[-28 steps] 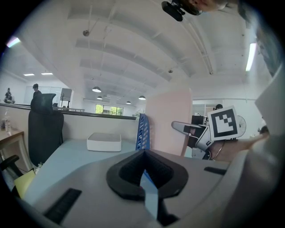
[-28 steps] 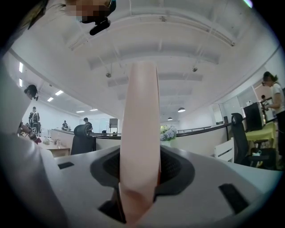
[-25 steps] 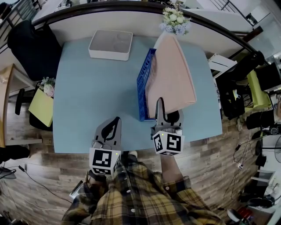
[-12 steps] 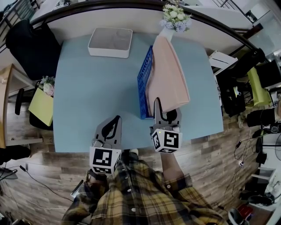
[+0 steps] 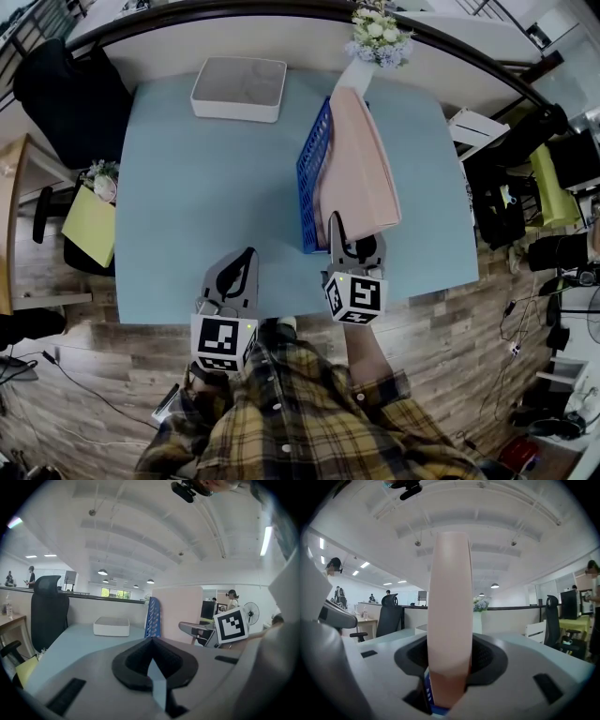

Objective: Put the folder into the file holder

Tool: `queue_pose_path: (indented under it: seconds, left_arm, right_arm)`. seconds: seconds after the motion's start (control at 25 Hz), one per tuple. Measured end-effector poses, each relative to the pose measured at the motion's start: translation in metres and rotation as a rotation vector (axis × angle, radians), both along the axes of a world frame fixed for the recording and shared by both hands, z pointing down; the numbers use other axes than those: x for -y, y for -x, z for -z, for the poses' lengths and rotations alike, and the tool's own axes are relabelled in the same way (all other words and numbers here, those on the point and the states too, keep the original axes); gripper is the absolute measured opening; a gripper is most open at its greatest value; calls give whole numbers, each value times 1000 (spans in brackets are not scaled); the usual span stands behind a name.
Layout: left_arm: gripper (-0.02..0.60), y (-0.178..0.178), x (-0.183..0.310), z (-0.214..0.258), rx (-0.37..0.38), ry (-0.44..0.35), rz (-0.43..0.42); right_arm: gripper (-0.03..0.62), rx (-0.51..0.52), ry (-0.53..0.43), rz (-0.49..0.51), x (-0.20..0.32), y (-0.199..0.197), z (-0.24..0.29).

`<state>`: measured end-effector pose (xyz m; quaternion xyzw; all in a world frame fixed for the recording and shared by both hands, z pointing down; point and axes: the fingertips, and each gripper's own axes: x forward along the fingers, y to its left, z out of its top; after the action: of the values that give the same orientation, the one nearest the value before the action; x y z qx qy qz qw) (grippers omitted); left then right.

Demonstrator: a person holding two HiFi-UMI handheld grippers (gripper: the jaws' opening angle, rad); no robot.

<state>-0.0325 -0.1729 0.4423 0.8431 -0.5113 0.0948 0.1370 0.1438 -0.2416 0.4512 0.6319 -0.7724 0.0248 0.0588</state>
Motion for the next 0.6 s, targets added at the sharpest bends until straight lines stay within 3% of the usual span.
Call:
queue_pose_path:
  seconds: [0.6]
  left_arm:
    - [-11,5,-1,0,0,6,6]
  right_arm:
    - [192,13,79,5,0,1,-24]
